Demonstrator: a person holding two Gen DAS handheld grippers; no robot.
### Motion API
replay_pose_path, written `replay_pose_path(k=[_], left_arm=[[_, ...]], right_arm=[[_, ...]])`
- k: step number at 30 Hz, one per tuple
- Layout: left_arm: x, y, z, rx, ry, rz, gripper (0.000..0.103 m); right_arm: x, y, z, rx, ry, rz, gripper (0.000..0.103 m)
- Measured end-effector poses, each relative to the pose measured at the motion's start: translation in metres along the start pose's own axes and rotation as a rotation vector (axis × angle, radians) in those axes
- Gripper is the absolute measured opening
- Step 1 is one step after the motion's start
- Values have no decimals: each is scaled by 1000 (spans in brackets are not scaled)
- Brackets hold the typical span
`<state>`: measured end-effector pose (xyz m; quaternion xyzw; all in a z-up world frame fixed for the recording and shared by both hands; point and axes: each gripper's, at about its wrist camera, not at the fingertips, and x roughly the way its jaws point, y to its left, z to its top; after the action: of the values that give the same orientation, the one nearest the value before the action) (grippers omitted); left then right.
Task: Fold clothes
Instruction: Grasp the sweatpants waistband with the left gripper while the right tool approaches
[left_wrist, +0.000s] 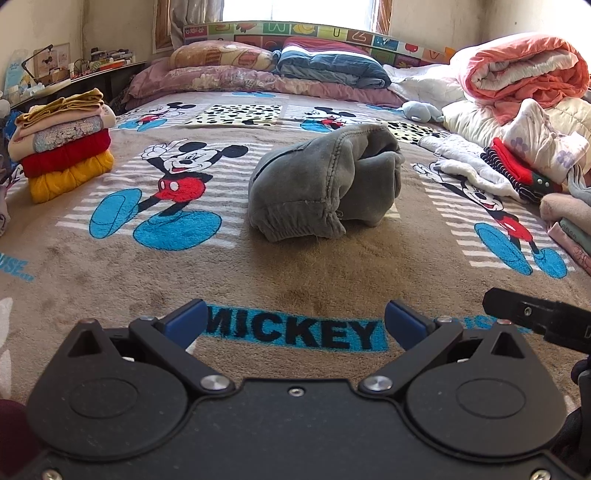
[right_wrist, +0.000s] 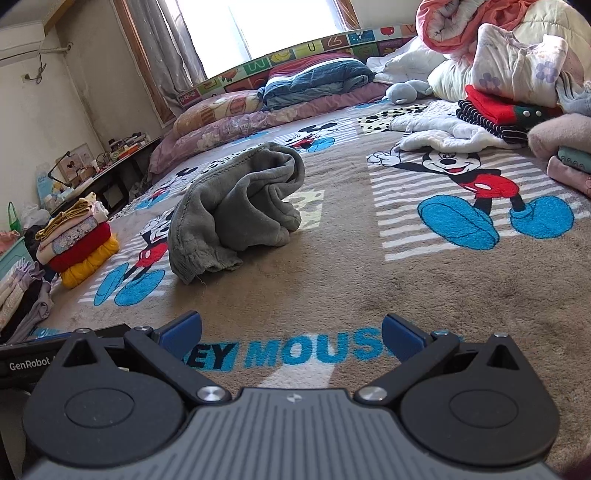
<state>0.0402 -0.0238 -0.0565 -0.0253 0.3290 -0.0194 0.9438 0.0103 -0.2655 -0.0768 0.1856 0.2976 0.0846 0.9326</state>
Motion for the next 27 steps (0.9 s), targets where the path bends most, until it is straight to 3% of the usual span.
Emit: replay_pose_path(k=[2,8,16,24,27], left_arm=[[8,1,-3,-2,-4,1,103],[37,7,3,-35,90,-46,103],[52,2,18,-5,16,-19,103],[76,-17,44,12,-61,1,101],[84,-25,51,20,-91,34,94]], right_arm=[[7,-11,-4,26,-24,35,103],[27,-36,-12,102,-51,91,103],[54,-50,-9,213,-56,204,103],[68,-68,-3,270,-47,224,103],[70,-66,-3,260,-43,237,103]])
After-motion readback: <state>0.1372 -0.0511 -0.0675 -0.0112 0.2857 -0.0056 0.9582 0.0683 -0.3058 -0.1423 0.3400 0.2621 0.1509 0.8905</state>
